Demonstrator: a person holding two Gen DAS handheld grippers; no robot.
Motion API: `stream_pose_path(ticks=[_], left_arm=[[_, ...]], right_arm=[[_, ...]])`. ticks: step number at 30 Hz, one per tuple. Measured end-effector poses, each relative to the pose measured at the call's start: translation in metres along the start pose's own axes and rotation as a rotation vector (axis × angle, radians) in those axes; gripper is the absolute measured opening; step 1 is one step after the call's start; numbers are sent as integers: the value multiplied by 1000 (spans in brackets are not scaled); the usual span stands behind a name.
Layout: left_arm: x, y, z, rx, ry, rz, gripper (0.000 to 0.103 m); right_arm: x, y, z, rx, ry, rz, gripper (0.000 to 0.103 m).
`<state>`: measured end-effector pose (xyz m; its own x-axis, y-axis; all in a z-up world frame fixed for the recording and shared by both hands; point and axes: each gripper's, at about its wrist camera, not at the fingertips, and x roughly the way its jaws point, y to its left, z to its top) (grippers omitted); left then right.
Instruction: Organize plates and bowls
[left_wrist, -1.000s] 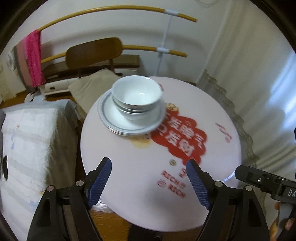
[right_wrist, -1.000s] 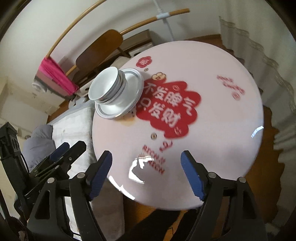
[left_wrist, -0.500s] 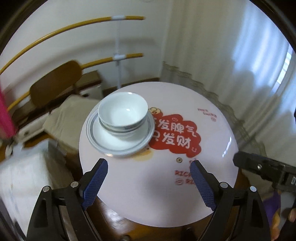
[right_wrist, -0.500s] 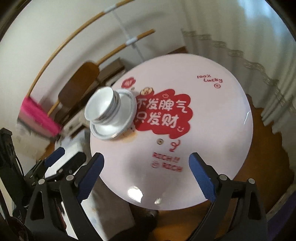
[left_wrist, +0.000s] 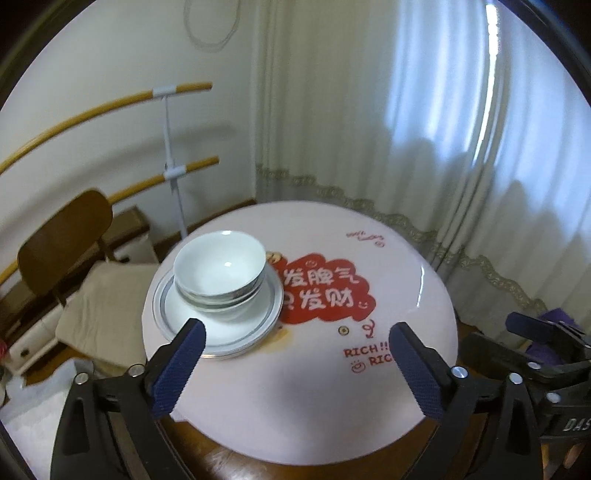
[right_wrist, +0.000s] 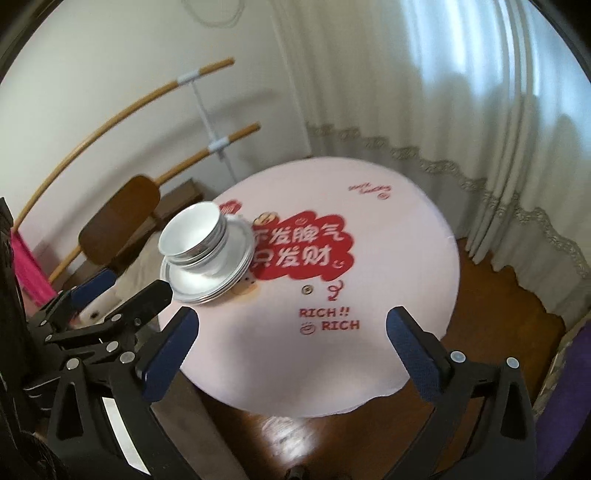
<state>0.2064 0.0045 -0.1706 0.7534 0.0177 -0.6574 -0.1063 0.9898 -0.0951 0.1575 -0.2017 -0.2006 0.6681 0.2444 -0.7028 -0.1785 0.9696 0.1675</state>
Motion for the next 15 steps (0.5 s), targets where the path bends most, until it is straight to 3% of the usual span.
stream_pose_path(ticks=[9,15], left_arm=[[-1,-18,-71,115,-170,-13,102],[-8,-9,-125,159,-228,-69,102]], right_arm=[[-17,-23,-60,60,-210,-121,103],[-31,-7,-100,69,-329,-190,103]])
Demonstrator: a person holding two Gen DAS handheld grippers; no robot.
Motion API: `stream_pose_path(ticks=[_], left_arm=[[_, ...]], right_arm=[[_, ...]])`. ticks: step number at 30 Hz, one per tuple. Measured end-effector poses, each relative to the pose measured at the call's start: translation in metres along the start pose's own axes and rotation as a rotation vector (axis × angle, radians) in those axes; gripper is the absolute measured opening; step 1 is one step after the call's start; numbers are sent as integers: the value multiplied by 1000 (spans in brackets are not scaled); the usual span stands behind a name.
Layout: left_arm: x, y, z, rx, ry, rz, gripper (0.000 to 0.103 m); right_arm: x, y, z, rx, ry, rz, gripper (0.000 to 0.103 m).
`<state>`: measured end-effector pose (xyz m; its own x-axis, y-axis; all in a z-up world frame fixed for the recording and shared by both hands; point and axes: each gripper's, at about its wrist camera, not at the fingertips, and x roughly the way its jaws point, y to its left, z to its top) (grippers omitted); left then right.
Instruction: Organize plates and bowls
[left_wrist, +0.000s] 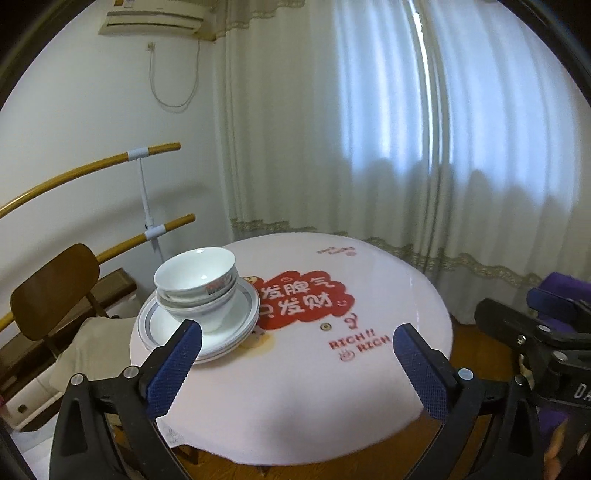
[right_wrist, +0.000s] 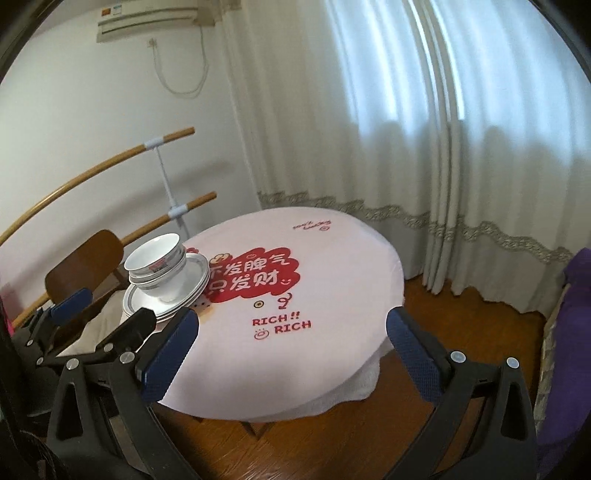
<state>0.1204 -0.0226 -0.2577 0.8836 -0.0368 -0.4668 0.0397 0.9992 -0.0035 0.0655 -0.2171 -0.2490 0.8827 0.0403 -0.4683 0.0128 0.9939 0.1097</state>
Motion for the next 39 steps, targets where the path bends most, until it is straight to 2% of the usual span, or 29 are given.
stream_pose_path(ticks=[6,10,14,20,33,39], left_arm=[[-51,31,-31,-39,-55,-52,102],[-92,48,-40,-44,-135,-58,102],[-120,64,-51,-62,-164,-59,102],[-156,84,-66,-108,-220,-62,102],[-192,72,-86,-69,-279,-101,102],[-191,75,-90,-63,-279,-118,102]], right_arm=[[-48,33,-25,13,-48,-51,103],[-86,56,-28,-3,-101,-83,103],[-117,71,-35,4,-139,-100,103],[-139,88,-44,-12,-165,-94,103],[-179,86,-50,-9,-251,-122,103],[-188,84,-53,-9,-272,-145,103]])
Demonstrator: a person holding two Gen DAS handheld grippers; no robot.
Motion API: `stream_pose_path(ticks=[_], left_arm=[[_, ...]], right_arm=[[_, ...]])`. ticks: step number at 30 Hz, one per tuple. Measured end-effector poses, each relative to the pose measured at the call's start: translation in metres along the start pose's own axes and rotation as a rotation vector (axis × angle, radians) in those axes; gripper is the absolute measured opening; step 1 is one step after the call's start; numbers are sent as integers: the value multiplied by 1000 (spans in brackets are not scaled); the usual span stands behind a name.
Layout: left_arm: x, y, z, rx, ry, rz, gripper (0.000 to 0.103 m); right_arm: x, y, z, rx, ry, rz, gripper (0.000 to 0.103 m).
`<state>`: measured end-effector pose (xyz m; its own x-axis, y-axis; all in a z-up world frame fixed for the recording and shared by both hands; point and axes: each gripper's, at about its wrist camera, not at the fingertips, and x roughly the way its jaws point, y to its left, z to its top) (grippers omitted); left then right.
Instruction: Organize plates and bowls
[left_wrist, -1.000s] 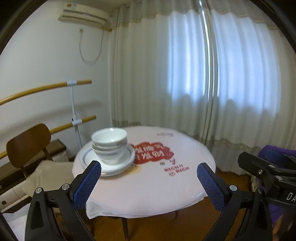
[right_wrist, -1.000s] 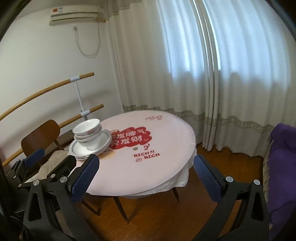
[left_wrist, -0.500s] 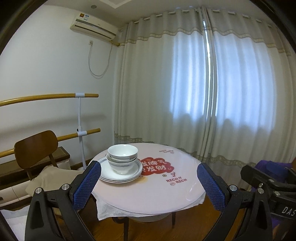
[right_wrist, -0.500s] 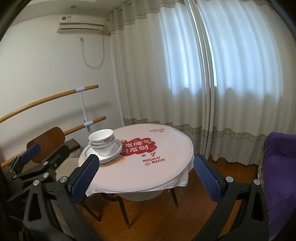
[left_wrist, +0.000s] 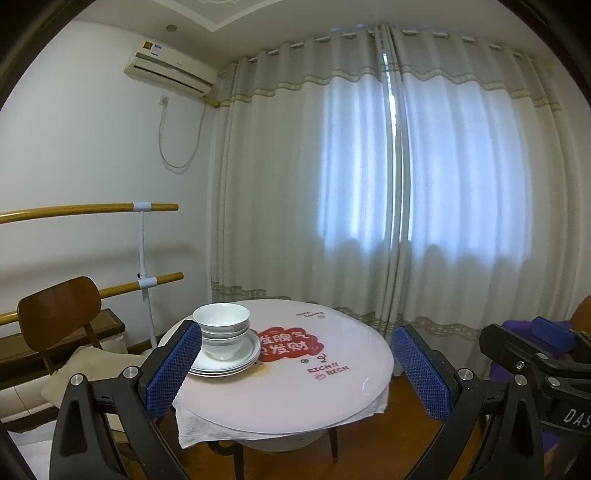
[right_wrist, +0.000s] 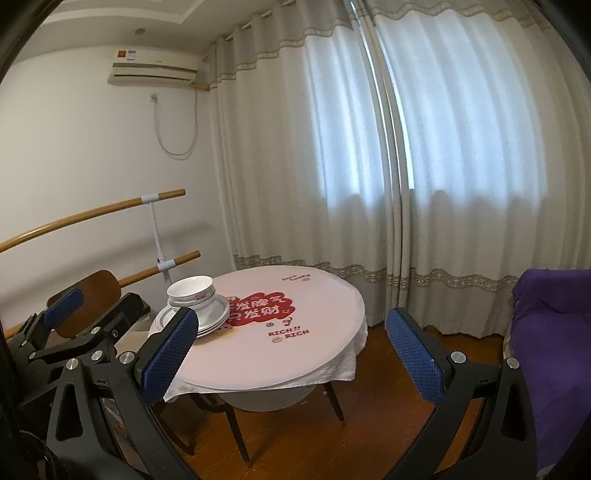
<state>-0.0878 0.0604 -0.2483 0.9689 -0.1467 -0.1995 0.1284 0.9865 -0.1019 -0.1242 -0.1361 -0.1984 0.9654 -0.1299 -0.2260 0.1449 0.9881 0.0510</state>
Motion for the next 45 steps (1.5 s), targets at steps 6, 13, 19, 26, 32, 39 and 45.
stream_pose_path(ticks=[6,13,19,26,32,39,45], left_arm=[[-3,0,0,7,-12,4,102],[-4,1,-4,12,-14,7,102],[-5,-4,-4,12,-14,10,102],[-6,-7,-5,11,-21,9,102],[-7,-9,-6,14,-28,13,102],[-11,-11,-6,13,-61,18,102],[-11,-11,-11,8,-70,17,102]], right_arm=[[-2,-4,-1,11,-4,-1,103],[-3,-4,-2,10,-4,-1,103],[-3,-4,-1,10,-4,-2,103],[-2,-2,-1,8,-7,-3,103],[-2,-1,-2,8,-10,-2,103],[-11,-2,-1,6,-33,3,103],[-16,-2,-2,2,-47,5,103]])
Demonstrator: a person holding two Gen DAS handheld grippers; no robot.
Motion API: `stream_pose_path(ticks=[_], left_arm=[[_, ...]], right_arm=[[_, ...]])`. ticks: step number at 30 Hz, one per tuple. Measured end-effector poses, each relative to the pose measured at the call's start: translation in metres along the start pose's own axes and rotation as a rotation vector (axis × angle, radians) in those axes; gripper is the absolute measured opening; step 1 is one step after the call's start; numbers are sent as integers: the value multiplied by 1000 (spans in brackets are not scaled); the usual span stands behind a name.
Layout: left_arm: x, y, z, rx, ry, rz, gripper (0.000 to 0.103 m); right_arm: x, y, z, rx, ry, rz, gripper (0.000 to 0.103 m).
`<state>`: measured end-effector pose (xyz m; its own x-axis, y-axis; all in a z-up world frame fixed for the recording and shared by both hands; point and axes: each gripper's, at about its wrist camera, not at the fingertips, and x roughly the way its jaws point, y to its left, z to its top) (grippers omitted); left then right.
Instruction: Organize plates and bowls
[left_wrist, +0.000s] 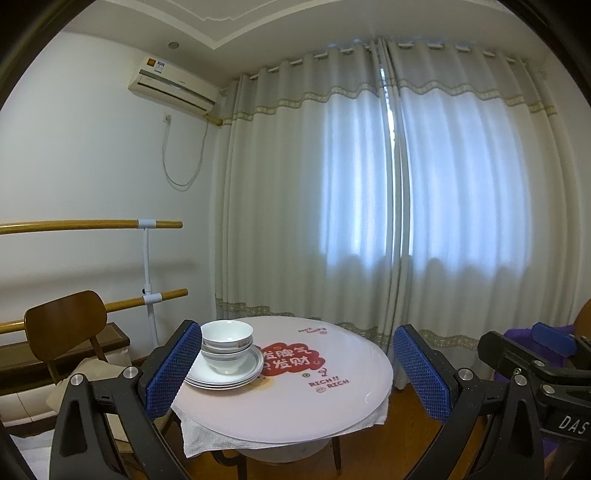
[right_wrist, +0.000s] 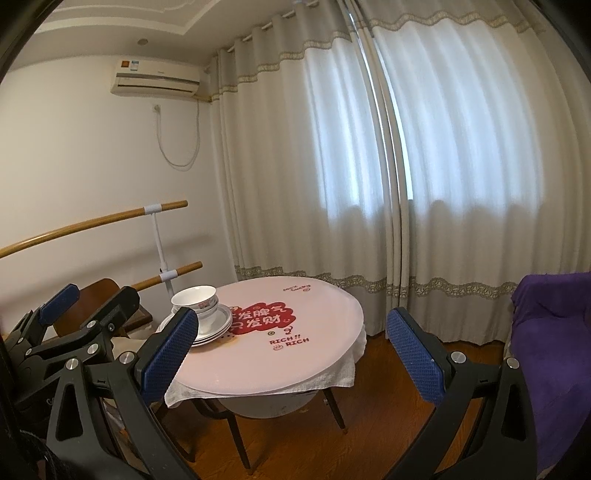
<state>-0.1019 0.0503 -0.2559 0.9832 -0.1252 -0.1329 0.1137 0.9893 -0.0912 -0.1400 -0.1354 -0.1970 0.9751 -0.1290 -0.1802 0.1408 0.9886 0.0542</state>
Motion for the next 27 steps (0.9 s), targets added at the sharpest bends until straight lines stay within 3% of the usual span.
stream_pose_path(ticks=[27], left_arm=[[-2,0,-7,10,-19,10,102]], right_arm=[[-1,1,2,-2,-3,0,103]])
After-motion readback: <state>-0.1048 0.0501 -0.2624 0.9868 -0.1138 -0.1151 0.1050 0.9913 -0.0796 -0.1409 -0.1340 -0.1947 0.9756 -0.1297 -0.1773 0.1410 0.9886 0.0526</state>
